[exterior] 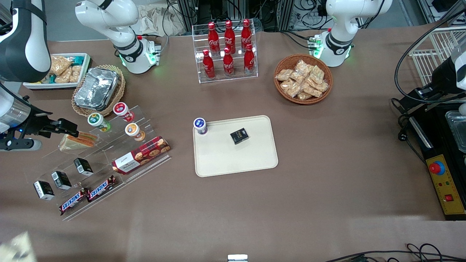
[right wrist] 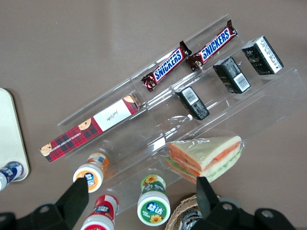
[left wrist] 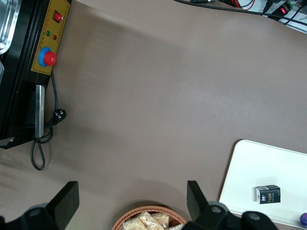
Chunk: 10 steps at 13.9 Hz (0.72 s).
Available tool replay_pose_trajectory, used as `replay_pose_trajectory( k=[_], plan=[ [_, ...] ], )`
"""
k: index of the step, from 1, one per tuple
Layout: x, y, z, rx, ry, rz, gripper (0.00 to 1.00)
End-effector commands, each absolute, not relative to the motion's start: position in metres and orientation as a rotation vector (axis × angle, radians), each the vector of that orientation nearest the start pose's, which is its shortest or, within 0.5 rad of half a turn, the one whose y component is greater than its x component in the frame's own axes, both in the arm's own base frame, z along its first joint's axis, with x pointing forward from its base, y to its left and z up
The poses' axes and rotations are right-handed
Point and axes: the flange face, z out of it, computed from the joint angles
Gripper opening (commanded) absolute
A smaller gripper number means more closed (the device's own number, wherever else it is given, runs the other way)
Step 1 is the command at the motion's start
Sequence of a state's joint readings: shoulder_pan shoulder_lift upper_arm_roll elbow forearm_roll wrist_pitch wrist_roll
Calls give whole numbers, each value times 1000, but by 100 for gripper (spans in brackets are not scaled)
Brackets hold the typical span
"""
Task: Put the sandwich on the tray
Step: 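Move the right gripper down over the wrapped sandwich in the acrylic display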
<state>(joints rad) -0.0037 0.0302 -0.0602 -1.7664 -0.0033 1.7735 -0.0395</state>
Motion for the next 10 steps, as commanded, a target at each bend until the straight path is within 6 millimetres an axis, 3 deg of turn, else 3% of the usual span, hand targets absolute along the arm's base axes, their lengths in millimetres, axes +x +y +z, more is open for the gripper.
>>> replay_pose_trajectory(
  k=[1,10],
  plan=[
    [573,-38,535,-3162,50,52,100],
    [573,-40,525,-3166,55,97,100]
  ],
)
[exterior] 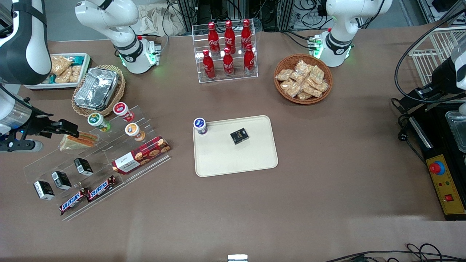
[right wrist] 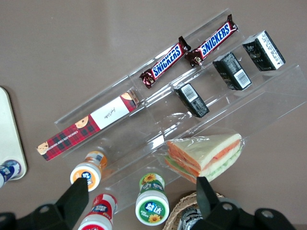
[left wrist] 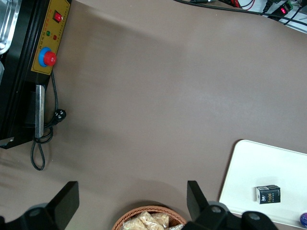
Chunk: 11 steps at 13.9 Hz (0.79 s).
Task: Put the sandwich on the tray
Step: 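Move the right gripper down over the wrapped sandwich in the acrylic display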
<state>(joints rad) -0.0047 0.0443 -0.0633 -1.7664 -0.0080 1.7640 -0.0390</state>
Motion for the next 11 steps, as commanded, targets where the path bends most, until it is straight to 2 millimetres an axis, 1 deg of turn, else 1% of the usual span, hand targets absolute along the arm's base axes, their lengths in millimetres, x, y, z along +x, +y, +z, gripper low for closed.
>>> replay_pose_trajectory(
  k=[1,5,6,8,11],
  plan=[
    [572,-40,525,-3166,55,97,100],
    [569,-51,525,-3164,87,109,100],
    [568,-56,528,-3162,102,102,100],
    [564,-58,532,-3154,140,103,100],
    [551,-57,541,-3131,424,103,100]
  ],
)
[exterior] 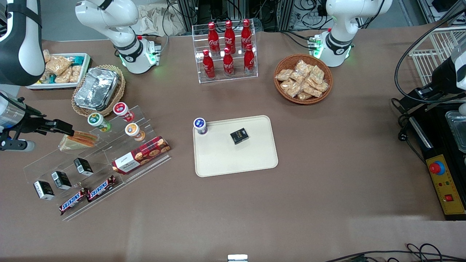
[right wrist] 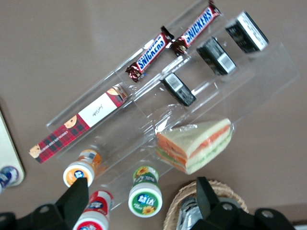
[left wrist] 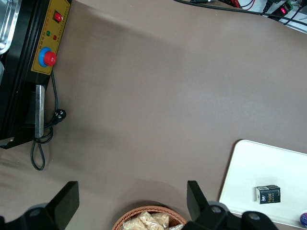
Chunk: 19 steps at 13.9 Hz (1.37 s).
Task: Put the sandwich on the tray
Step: 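Move the right gripper down over the wrapped sandwich in the acrylic display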
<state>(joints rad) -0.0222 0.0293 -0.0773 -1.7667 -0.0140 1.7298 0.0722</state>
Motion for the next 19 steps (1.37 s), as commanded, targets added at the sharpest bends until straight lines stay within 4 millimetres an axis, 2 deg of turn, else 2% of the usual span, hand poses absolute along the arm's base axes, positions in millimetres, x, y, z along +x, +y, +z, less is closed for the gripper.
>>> replay_pose_trajectory(
  k=[1,4,6,7,8,12,14,19],
  plan=[
    [550,-59,544,-3122,489,93,100],
    [546,-88,545,-3008,655,96,100],
    [546,-98,544,-2970,734,99,100],
    [542,-114,548,-2918,917,92,100],
    [540,-119,550,-2853,1113,94,100],
    [547,-111,543,-2641,1580,84,100],
    [551,-111,541,-2522,1757,76,100],
    [559,-113,507,-2246,2155,154,100]
  ],
)
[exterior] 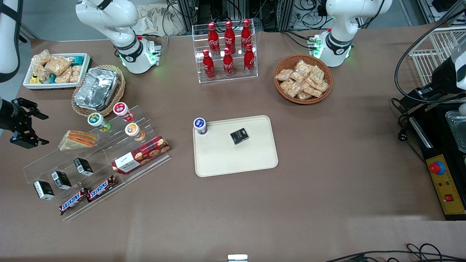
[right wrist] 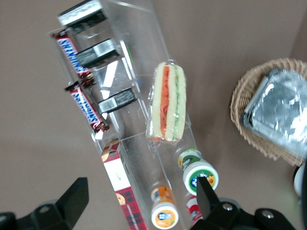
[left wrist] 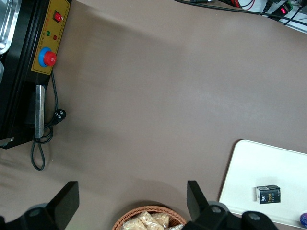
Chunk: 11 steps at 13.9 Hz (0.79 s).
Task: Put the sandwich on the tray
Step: 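Close the right gripper on the wrapped sandwich's edge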
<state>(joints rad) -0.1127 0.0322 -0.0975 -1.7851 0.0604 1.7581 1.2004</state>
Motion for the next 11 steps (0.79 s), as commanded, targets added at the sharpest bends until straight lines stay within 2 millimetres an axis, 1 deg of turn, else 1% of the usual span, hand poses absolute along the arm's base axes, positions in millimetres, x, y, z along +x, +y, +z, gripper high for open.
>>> replay_pose_trajectory(
  k=[1,3,5,9,11],
  plan=[
    [557,-112,495,-2219,2206,180,100],
    [552,-113,472,-2191,2258,212,99],
    [551,-114,455,-2192,2271,235,99],
    [557,-125,420,-2184,2318,297,97],
    [560,-127,407,-2195,2329,300,97]
  ],
)
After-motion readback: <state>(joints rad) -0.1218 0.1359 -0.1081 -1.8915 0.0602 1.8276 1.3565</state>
